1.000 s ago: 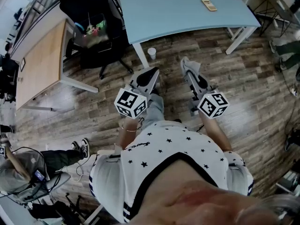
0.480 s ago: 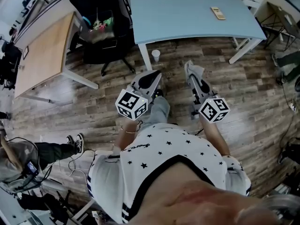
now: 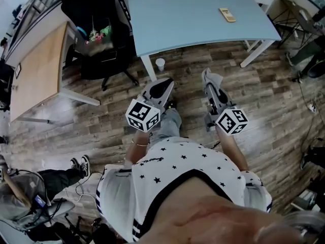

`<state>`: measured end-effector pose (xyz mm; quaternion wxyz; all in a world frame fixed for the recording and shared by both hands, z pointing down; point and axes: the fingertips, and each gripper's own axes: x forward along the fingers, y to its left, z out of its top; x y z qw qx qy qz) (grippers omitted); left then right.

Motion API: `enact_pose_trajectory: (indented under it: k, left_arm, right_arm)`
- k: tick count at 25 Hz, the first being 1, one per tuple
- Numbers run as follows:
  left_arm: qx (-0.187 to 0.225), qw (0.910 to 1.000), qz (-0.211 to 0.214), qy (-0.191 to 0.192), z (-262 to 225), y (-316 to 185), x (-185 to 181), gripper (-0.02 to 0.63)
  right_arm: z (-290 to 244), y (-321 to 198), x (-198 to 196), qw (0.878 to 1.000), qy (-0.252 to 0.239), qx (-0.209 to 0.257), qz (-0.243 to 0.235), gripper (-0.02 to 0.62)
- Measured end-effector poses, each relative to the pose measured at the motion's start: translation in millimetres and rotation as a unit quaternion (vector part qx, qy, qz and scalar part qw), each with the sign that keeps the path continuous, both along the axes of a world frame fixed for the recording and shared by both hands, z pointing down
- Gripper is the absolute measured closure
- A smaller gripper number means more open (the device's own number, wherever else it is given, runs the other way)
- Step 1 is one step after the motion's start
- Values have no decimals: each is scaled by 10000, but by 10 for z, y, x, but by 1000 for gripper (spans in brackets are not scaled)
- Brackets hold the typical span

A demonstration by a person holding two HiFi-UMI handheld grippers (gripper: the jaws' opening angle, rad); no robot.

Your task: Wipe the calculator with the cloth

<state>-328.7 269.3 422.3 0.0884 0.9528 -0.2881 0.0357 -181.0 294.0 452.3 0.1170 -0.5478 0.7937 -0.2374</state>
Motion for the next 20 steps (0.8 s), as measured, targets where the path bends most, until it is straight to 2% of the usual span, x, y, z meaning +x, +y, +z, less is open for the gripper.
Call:
enact_pose_trajectory:
  k: [14,20]
  left_arm:
    - [-68,9996,288,6,33,-1018,365,571]
    - [-27,9991,401,94,-14,-1457,470,571]
  right_arm:
    - [22,-905,288,9996,-26,-102,279,551]
    - [-80,-1314,292,9997,110,77,201,551]
